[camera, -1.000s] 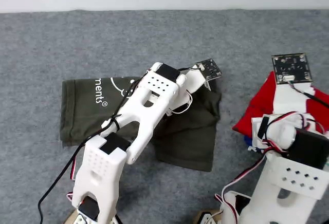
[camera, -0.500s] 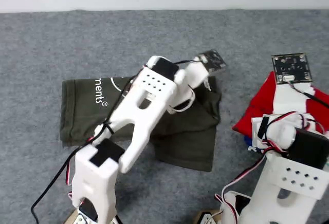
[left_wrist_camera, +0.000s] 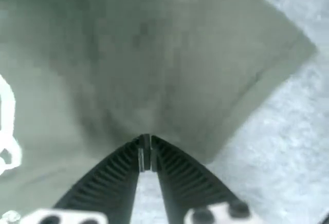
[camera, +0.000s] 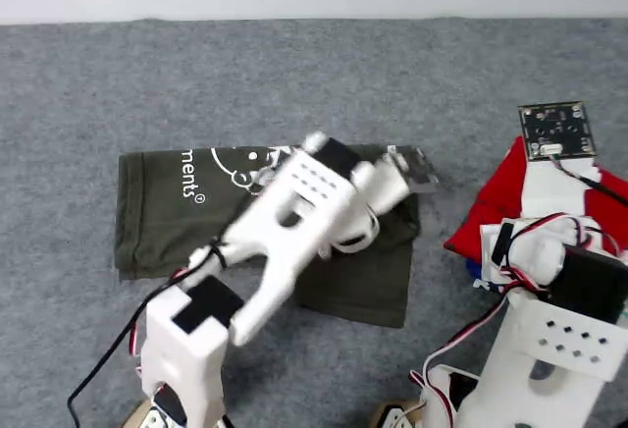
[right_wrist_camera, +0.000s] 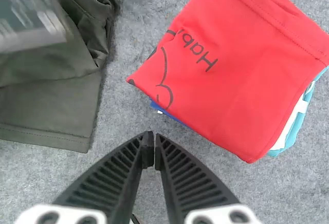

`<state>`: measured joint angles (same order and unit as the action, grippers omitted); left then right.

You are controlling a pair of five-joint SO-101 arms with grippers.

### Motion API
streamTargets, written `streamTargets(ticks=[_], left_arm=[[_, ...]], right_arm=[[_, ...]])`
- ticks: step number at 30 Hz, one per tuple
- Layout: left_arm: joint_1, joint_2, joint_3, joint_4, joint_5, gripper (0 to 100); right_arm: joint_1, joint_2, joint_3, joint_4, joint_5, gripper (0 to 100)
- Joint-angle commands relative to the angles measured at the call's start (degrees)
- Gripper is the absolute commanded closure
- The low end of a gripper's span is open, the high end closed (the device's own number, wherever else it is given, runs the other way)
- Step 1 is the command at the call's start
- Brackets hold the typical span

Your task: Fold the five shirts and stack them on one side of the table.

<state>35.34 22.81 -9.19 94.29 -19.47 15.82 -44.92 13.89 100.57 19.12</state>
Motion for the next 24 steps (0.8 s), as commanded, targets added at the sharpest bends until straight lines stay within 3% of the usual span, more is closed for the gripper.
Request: streamTargets(ticks=[1,5,10,17,24], left_arm=[[6.9,-6.0,3.6,0.4,0.2,99],[12.9,-7.9,7.8,-1.0,0.1,94],[13.4,-7.9,14.8,-8.6,0.4,83],[13.4,-7.8,17.6,-10.9,0.4,83],[12.3,-7.8,24.7,-21.2,0.4,83]], right_arm=[[0.3,-1.7,-0.4,2.1,-0.5,98.9],[0.3,-1.7,-0.4,2.1,-0.5,98.9],[0.4,-1.7,-0.4,2.1,-0.5,98.9],[0.4,-1.4,-0.4,2.1,-0.5,98.9],[0.3,-1.6,-0.4,2.0,-0.5,98.9]])
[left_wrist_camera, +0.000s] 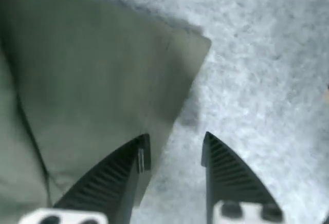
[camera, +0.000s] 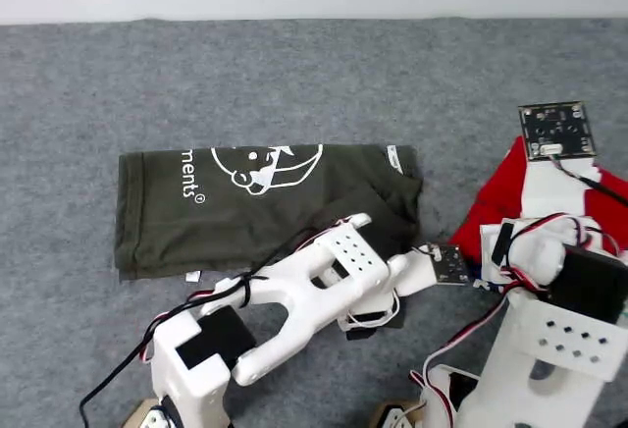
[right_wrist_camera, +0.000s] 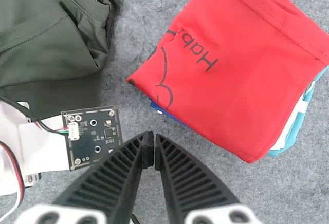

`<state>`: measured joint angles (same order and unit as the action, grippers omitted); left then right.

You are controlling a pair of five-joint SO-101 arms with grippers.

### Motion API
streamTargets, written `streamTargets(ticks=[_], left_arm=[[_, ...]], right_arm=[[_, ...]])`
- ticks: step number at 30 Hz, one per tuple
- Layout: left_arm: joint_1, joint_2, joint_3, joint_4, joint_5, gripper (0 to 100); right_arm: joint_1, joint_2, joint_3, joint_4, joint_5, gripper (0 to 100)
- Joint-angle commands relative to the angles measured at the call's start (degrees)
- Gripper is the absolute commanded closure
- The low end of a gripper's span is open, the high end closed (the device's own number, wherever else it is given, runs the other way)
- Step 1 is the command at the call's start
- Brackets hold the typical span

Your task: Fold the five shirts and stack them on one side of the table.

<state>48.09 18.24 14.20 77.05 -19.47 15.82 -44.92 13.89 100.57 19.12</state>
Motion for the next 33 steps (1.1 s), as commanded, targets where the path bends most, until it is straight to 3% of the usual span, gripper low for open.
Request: streamTargets(ticks=[1,21,27,33], left_arm=[[-0.4,-3.3,1.8,-4.6,0.4,83],[-1.0,-2.5,2.1,-7.7,3.1,88],[-0.7,1.2,-1.9,-5.3,3.2,99],[-0.6,-1.8,-2.4,-4.9,3.2,100]], right_arm=[[0.3,-1.6,-0.4,2.0,-0.5,98.9],[0.3,-1.7,-0.4,2.1,-0.5,98.9],[0.3,-1.7,-0.4,2.1,-0.5,98.9],[0.3,-1.7,-0.4,2.1,-0.5,98.9]])
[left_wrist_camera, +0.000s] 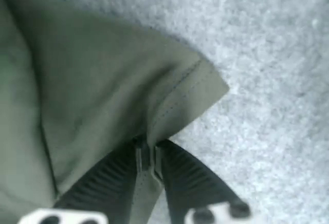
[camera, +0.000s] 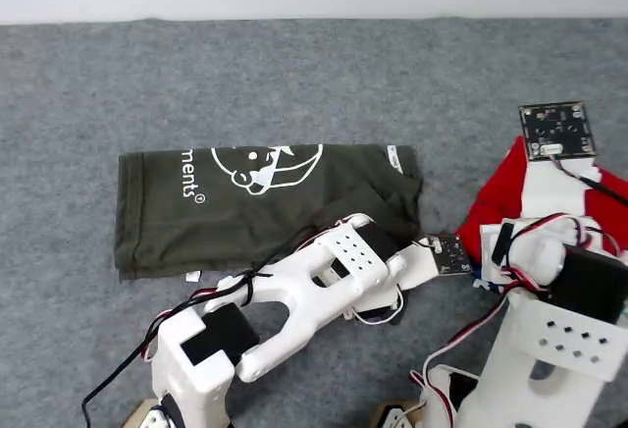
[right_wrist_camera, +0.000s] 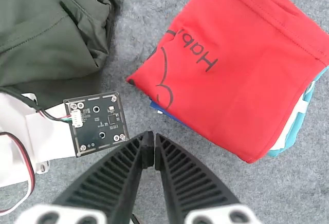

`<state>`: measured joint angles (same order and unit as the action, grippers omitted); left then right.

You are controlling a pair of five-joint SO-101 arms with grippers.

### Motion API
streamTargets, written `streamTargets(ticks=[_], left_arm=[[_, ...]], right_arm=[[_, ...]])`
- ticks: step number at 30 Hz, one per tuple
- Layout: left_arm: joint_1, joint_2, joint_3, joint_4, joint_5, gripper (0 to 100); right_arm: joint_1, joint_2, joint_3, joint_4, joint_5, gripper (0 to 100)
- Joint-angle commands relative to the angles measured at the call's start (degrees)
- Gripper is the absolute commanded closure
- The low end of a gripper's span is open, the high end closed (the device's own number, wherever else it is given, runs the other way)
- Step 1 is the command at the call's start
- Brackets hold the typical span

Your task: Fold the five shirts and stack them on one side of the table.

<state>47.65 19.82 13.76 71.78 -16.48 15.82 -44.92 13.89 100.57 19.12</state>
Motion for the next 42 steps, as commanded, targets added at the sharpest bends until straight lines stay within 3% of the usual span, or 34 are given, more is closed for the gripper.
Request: streamTargets(ticks=[1,9,18,32,39,42], left_arm=[[-0.2,-4.7,-2.0,1.1,0.2,100],[-3.4,-13.6,-2.2,0.7,0.1,100],[-11.5,-8.2,-2.7,-9.8,0.2,100],[-17.7,6.1,-19.2,-10.3,-0.2,99],[-18.2,8.0,-19.6,-8.9,0.2,83],[-20.4,8.1,-20.5,-9.1,-0.3,83]], right_arm=[[0.3,-1.7,-0.4,2.1,-0.5,98.9],[0.3,-1.5,-0.4,2.0,-0.5,98.9],[0.3,-1.3,-0.4,1.9,-0.5,98.9],[0.3,-1.2,-0.3,1.9,-0.5,98.9],[0.3,-1.3,-0.3,2.0,-0.5,98.9],[0.3,-1.4,-0.3,2.0,-0.4,98.9]])
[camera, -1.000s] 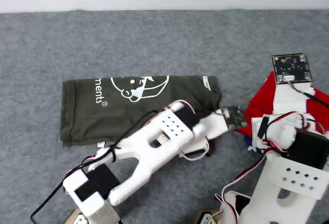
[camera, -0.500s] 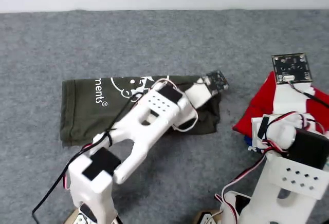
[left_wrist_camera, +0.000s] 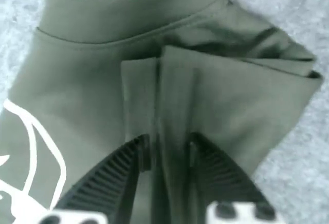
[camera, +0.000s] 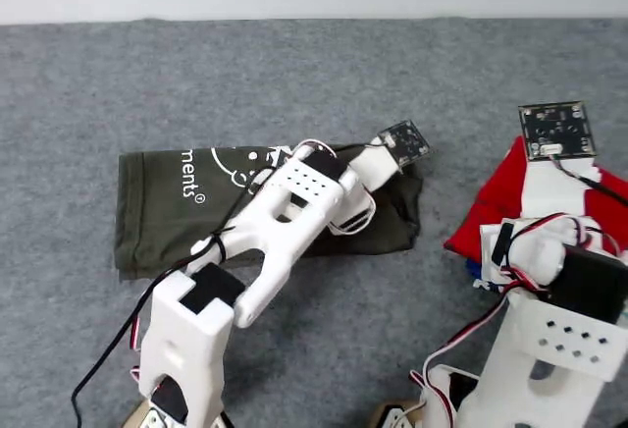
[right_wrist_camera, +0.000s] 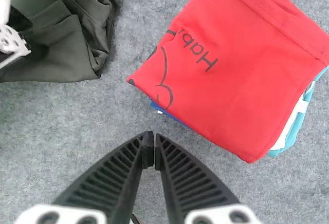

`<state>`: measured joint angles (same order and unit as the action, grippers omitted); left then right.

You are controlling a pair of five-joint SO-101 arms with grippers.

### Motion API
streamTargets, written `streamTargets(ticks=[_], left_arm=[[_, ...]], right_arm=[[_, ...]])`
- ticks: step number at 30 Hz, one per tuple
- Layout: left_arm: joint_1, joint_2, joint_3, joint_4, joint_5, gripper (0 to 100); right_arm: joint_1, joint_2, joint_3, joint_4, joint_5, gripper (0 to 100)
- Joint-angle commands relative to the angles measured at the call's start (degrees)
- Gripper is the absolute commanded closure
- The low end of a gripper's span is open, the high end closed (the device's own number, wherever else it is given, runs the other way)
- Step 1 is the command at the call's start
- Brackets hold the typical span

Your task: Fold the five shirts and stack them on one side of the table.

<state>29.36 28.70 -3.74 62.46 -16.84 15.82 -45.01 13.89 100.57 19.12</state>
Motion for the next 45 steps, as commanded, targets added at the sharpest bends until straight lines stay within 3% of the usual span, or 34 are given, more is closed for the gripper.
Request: streamTargets(ticks=[1,9,22,25,28,33,41,45], left_arm=[[-3.3,-0.5,-4.2,0.4,0.1,83],[-9.2,-1.1,-8.0,2.6,-0.5,83],[-6.9,-1.1,-32.3,33.6,0.4,83],[-5.3,-1.1,-33.5,38.2,0.4,87],[-4.8,-1.0,-29.1,38.1,0.2,93],[-4.8,-0.4,-20.1,36.2,0.3,93],[-7.2,-0.4,-4.0,18.9,0.4,93],[-7.5,-0.4,-1.2,15.0,0.6,93]], right_arm=[[0.3,-1.4,-0.3,2.0,-0.4,98.9],[0.3,-1.3,-0.3,2.0,-0.4,98.9],[0.3,-1.6,-0.3,2.1,-0.4,98.9],[0.3,-1.7,-0.3,2.2,-0.4,98.9],[0.3,-1.7,-0.3,2.2,-0.4,98.9],[0.5,-1.7,-0.3,2.2,-0.4,98.9],[0.6,-1.7,-0.3,2.2,-0.4,98.9],[0.6,-1.7,-0.3,2.2,-0.4,98.9]])
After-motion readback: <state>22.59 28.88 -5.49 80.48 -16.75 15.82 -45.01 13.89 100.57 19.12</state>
